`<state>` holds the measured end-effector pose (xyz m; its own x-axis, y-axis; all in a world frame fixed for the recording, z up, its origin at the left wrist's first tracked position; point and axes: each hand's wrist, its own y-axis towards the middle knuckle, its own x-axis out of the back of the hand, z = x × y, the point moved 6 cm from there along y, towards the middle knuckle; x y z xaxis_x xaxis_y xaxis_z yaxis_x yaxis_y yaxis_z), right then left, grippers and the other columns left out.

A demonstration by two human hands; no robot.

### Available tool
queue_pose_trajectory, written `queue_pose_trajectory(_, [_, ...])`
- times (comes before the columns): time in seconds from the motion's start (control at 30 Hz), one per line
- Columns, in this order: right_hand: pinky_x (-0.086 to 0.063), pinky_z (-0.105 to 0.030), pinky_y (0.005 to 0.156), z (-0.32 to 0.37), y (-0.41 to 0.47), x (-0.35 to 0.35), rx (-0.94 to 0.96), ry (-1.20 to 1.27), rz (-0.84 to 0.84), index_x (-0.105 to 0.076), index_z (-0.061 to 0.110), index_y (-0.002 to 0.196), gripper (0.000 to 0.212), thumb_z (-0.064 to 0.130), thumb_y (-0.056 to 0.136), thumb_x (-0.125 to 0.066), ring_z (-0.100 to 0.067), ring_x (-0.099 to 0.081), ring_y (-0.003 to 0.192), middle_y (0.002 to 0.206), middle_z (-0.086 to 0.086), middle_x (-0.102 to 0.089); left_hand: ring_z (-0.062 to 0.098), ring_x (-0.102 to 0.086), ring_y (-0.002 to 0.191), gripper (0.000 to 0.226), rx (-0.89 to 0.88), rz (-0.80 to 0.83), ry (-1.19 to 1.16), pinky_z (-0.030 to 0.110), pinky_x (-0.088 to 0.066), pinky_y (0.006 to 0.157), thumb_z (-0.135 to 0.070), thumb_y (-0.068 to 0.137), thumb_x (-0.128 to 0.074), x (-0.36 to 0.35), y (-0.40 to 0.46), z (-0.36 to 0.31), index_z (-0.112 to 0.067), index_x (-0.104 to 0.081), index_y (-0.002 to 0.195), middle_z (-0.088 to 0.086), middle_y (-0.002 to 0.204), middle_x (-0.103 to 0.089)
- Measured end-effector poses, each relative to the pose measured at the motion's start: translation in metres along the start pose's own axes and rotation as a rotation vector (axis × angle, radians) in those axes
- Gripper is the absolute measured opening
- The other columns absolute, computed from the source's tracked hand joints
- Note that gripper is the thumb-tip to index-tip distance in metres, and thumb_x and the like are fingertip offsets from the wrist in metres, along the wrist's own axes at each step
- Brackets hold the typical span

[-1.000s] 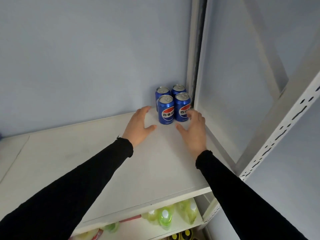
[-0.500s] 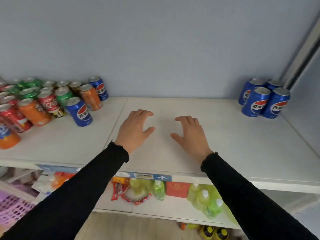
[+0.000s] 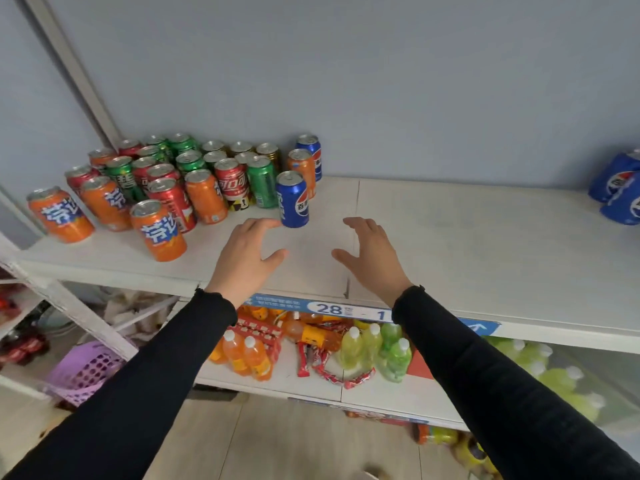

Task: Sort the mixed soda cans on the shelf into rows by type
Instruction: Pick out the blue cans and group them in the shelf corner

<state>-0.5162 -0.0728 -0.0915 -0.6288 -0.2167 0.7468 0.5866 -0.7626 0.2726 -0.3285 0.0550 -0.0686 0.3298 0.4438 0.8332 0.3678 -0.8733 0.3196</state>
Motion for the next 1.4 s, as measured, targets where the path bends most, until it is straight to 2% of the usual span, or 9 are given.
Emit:
queue_pose_trajectory(0.1, [-0.045,-0.035,0.106,0.012,0.021,-0.020,-0.024,0.047,0.029,-0.039,0.020,0.149,0.067,0.032,0.092,-0.070,-0.021,-0.048,0.132,0.148,-0.004,-0.047,0.020,-0.044,0.132,0.051,0.007,0.002,-0.016,0.033,-0.036,0.107,-0.030,0.093,-0.067,0.005,0.013,0.017,-0.019,-0.051,0.140,0.000,0.141,-0.051])
queue_pose_trajectory(0.27, [-0.044,-0.038,0.109,0.020,0.069,-0.044,-0.076,0.249,0.069,-0.031,0.019,0.153,0.076,0.027,0.091,-0.073,-0.021,-0.046,0.137,0.156,-0.004,-0.040,0.017,-0.045,0.131,0.047,-0.040,-0.028,-0.037,0.024,-0.031,0.100,-0.027,0.095,-0.065,0.015,0.052,0.029,-0.019,-0.052,0.139,0.000,0.140,-0.052])
queue_pose_trajectory(0.47, [-0.043,-0.045,0.111,0.018,0.112,-0.074,-0.120,0.536,0.201,-0.032,0.018,0.146,0.083,0.026,0.080,-0.081,-0.020,-0.047,0.132,0.147,-0.001,-0.045,0.020,-0.049,0.127,0.036,-0.107,-0.074,-0.017,0.025,-0.033,0.100,-0.025,0.100,-0.057,0.036,0.128,0.039,-0.017,-0.055,0.135,0.004,0.135,-0.056])
queue_pose_trajectory(0.57, [-0.045,-0.042,0.109,0.018,0.122,-0.083,-0.118,0.544,0.230,-0.032,0.013,0.146,0.078,0.017,0.084,-0.080,-0.016,-0.052,0.123,0.141,-0.003,-0.050,0.021,-0.051,0.127,0.039,-0.108,-0.070,-0.010,0.032,-0.039,0.103,-0.030,0.100,-0.056,0.041,0.168,0.039,-0.017,-0.054,0.137,0.004,0.136,-0.057])
queue_pose_trajectory(0.7, [-0.052,-0.048,0.103,0.010,0.125,-0.094,-0.147,0.457,0.218,-0.040,0.016,0.142,0.079,0.028,0.078,-0.084,-0.021,-0.061,0.119,0.134,-0.004,-0.061,0.022,-0.052,0.129,0.047,-0.092,0.020,-0.004,0.040,-0.042,0.106,-0.037,0.098,-0.059,0.029,0.222,0.028,-0.016,-0.051,0.139,0.005,0.140,-0.055])
queue_pose_trajectory(0.8, [-0.054,-0.047,0.099,0.008,0.123,-0.103,-0.166,0.423,0.169,-0.047,0.026,0.131,0.068,0.039,0.074,-0.082,-0.018,-0.063,0.112,0.125,0.003,-0.065,0.025,-0.054,0.124,0.060,-0.040,0.128,0.046,0.039,-0.045,0.099,-0.048,0.094,-0.062,0.004,0.260,0.019,-0.015,-0.048,0.141,0.007,0.140,-0.054])
queue_pose_trajectory(0.93, [-0.053,-0.045,0.099,0.004,0.120,-0.108,-0.188,0.378,0.115,-0.046,0.033,0.129,0.067,0.046,0.073,-0.081,-0.017,-0.060,0.113,0.124,0.006,-0.063,0.027,-0.058,0.102,0.073,0.069,0.234,0.095,0.037,-0.045,0.078,-0.061,0.084,-0.067,-0.029,0.298,0.012,-0.009,-0.049,0.132,0.012,0.124,-0.059])
queue_pose_trajectory(1.23, [-0.054,-0.038,0.099,0.001,0.116,-0.112,-0.246,0.429,0.073,-0.042,0.034,0.132,0.069,0.043,0.076,-0.082,-0.015,-0.062,0.111,0.127,0.008,-0.062,0.034,-0.062,0.113,0.069,0.190,0.404,0.148,0.041,-0.050,0.099,-0.056,0.083,-0.073,-0.059,0.325,0.011,-0.005,-0.057,0.127,0.016,0.125,-0.064])
queue_pose_trajectory(1.4, [-0.052,-0.028,0.092,0.002,0.114,-0.105,-0.264,0.479,0.050,-0.045,0.029,0.129,0.065,0.036,0.078,-0.083,-0.013,-0.063,0.107,0.120,0.010,-0.062,0.031,-0.066,0.096,0.068,0.170,0.352,0.042,0.039,-0.054,0.081,-0.056,0.066,-0.082,-0.055,0.328,0.019,-0.009,-0.061,0.110,0.010,0.107,-0.068])
